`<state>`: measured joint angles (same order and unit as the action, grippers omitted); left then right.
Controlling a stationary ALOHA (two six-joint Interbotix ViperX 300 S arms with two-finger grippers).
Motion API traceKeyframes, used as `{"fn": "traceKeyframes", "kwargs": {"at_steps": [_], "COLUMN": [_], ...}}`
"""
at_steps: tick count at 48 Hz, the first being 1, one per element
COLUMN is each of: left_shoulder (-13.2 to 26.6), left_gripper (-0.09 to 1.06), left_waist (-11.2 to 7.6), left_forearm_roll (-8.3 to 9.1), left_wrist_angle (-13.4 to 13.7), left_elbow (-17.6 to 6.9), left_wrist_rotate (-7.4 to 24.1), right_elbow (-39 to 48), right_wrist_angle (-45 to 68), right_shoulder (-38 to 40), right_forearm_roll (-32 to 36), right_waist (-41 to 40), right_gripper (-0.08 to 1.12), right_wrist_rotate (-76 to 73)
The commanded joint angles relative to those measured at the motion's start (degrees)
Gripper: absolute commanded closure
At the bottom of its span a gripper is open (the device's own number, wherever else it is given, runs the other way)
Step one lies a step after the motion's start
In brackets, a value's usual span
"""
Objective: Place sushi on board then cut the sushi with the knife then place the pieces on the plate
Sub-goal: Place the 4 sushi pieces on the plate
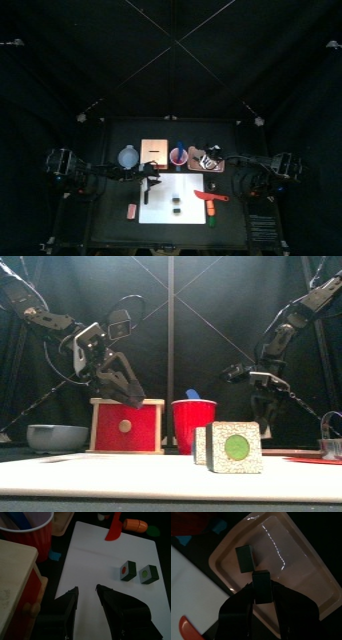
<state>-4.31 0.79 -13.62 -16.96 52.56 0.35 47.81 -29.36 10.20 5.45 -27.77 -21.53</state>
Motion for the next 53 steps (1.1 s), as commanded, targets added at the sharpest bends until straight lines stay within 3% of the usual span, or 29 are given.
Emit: {"fn": "traceKeyframes", "kwargs": {"at_steps": [1,18,32,42,53], "left_shoulder": [-0.4,-0.3,-0.2,-0.1,-0.1], "left_gripper": [0.21,0.21,0.21,0.21,0.21], "left_waist": [0.18,0.26,0.26,0.26,0.26], "left_forearm_roll": [0.0,0.0,0.0,0.0,0.0], "left_wrist_angle": [-0.3,-0.3,-0.3,-0.3,-0.3], "left_elbow": [-1.1,-1.0,-1.1,-1.1,-1.1], "left_wrist_rotate": [-0.1,0.0,-0.1,-0.1,-0.1], "right_elbow": [-0.4,0.4,-1.3,-4.2,-8.5], "right_wrist_angle": [1.1,1.4,-1.5,-2.5,0.1], "right_shoulder": [-0.6,-3.5,1.9,5.8,2.0], "right_forearm_roll": [0.7,1.0,1.2,1.2,2.0], "right_waist": [-1.1,-1.8,0.3,10.4,25.0], "right_gripper": [0.45,0.3,0.28,0.28,0.28], "right_wrist_rotate": [-0.1,0.0,0.3,1.0,0.3]}}
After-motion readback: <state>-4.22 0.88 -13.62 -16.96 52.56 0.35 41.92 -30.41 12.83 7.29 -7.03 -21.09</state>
